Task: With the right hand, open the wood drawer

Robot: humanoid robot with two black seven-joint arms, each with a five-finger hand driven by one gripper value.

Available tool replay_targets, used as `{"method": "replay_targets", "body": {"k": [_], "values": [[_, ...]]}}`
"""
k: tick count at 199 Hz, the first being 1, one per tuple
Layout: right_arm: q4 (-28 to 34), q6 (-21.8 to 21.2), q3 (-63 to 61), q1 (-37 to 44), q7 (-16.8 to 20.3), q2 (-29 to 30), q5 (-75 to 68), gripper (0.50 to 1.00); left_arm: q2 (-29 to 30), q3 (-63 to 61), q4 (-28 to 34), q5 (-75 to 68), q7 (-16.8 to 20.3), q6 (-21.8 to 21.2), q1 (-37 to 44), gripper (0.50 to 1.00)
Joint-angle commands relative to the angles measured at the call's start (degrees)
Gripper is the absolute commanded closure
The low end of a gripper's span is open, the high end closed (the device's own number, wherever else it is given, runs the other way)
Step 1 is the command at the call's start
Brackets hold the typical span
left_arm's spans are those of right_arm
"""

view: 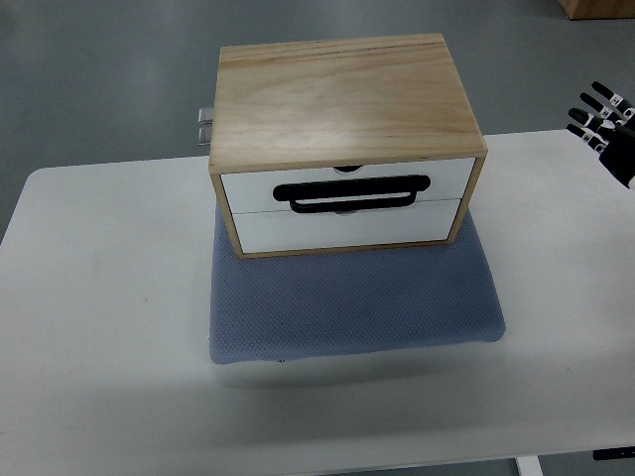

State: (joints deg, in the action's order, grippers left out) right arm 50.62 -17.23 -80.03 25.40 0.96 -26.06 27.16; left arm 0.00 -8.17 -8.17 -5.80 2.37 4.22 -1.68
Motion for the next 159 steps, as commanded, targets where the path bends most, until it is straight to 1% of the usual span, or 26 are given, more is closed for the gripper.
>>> {"method": "replay_targets", "body": {"k": [1, 159], "values": [[0.00, 0.00, 0.05, 0.00, 0.00, 0.13, 0.00, 0.546, 0.00, -0.09, -0.36, -0.09, 0.00, 0.27, 0.45, 0.500], [-0.09, -0.62, -0.21, 0.79, 0.00, -0.84, -0.18, 0.546, 0.00, -0.09, 0.34, 0.00, 0.00, 0.00, 0.45, 0.500]]}}
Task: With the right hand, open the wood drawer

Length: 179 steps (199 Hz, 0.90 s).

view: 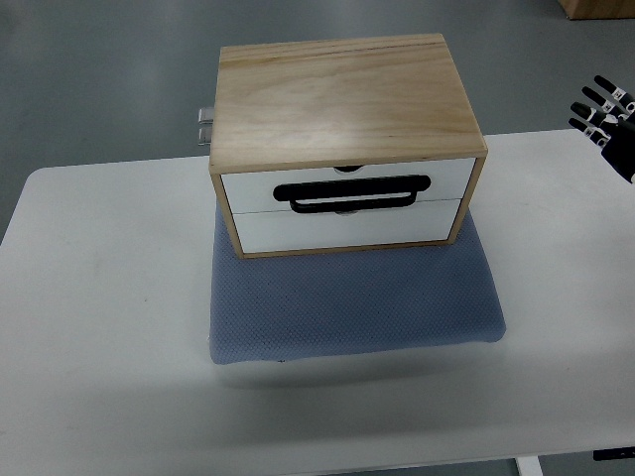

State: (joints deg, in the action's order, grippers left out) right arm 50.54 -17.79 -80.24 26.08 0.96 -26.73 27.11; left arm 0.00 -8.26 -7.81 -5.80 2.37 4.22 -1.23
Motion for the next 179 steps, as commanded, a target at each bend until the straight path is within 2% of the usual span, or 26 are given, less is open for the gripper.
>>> {"method": "replay_targets", "body": {"k": [1, 98, 134, 179], "values": [[0.00, -0.05, -0.01, 0.11, 0.00, -0.16, -0.13, 0.546, 0.00, 0.00, -0.01, 0.00, 0.00, 0.00, 0.00, 0.500], [0.00, -0.22, 0.08, 0.20, 0.09, -1.04, -0.13, 0.546, 0.00, 0.00, -0.01, 0.00, 0.00, 0.00, 0.00, 0.500], [0.18, -2.51, 0.43, 0.55, 0.27, -1.39, -0.13, 0.546, 0.00, 0.00, -0.01, 0.00, 0.00, 0.00, 0.00, 0.500], [0.35, -3.56, 3.60, 2.57, 0.18, -5.70, -0.92, 0.546, 0.00, 0.00, -0.01, 0.00, 0.00, 0.00, 0.00, 0.500]]}}
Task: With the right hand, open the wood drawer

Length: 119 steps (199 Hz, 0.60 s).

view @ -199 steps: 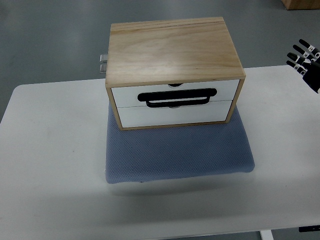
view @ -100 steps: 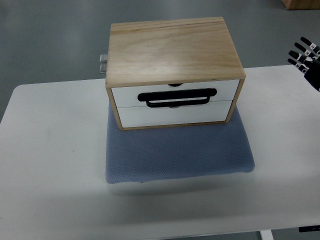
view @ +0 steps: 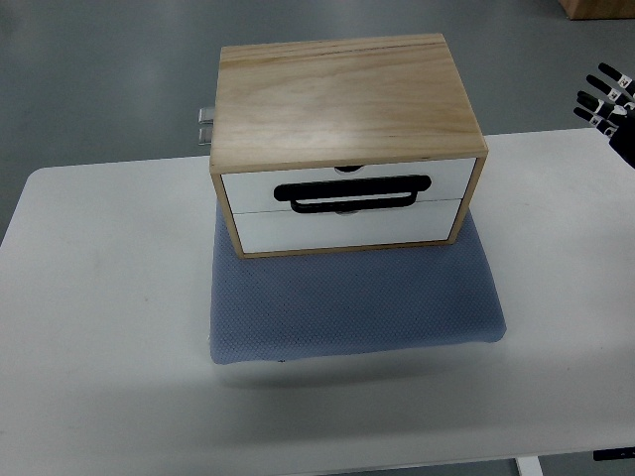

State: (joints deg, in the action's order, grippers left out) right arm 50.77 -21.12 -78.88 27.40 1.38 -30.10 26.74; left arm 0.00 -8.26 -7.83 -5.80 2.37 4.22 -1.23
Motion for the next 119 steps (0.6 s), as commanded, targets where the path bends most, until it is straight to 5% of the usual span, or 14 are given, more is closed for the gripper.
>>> {"method": "replay_targets", "body": {"k": [1, 65, 119], "values": [[0.12, -0.23, 2.77, 1.51, -0.32, -2.77, -0.64, 0.546, 0.00, 0.00, 0.00, 0.00, 0.00, 0.00, 0.00, 0.500], [8.46, -0.67, 25.62, 12.33, -2.52, -20.79, -13.47, 0.546, 0.00, 0.00, 0.00, 0.00, 0.00, 0.00, 0.00, 0.500], [17.25, -7.35, 44.60, 29.02, -3.40, -31.42, -16.98, 0.546, 0.00, 0.00, 0.00, 0.00, 0.00, 0.00, 0.00, 0.500]]}}
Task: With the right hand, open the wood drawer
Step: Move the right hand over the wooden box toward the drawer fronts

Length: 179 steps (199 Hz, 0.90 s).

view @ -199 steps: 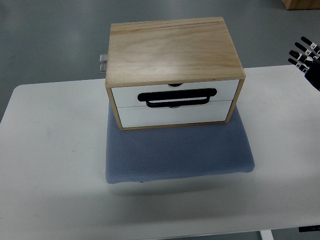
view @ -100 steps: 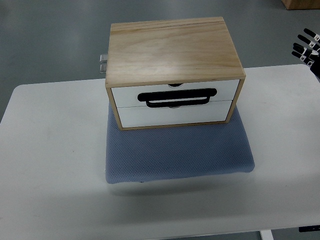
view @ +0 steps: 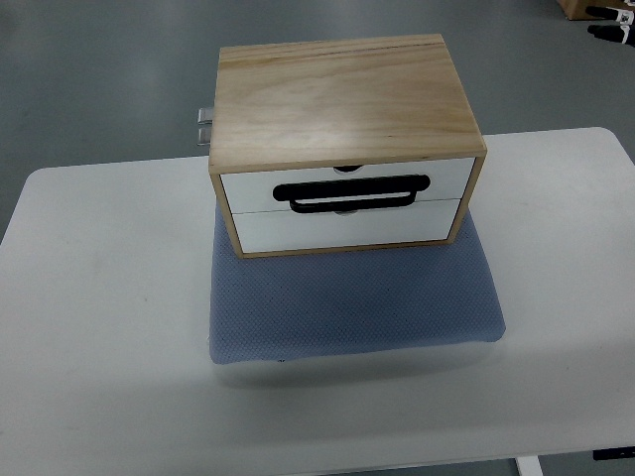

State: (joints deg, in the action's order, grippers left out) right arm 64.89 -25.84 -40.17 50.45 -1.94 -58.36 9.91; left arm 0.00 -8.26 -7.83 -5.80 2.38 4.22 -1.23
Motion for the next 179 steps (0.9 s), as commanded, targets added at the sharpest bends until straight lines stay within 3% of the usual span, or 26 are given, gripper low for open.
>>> {"method": "replay_targets", "body": {"k": [1, 67, 114, 147, 179], "values": [[3.14, -2.64, 5.89, 5.98, -0.08, -3.17, -0.15, 0.546, 0.00, 0.00, 0.00, 0.00, 0.00, 0.00, 0.00, 0.500], [10.43, -5.01, 22.41, 22.23, 0.01, -5.98, -0.15, 0.548, 0.00, 0.00, 0.00, 0.00, 0.00, 0.00, 0.00, 0.500], [12.46, -5.01, 35.86, 35.24, 0.01, -3.08, -0.15, 0.546, 0.00, 0.00, 0.00, 0.00, 0.00, 0.00, 0.00, 0.500], [13.33, -5.18, 38.23, 39.73, 0.97, 0.26, 0.20, 0.546, 0.00, 0.00, 0.00, 0.00, 0.00, 0.00, 0.00, 0.500], [13.33, -4.92, 37.27, 41.31, 8.71, 5.97, 2.13, 0.546, 0.00, 0.00, 0.00, 0.00, 0.00, 0.00, 0.00, 0.500]]}}
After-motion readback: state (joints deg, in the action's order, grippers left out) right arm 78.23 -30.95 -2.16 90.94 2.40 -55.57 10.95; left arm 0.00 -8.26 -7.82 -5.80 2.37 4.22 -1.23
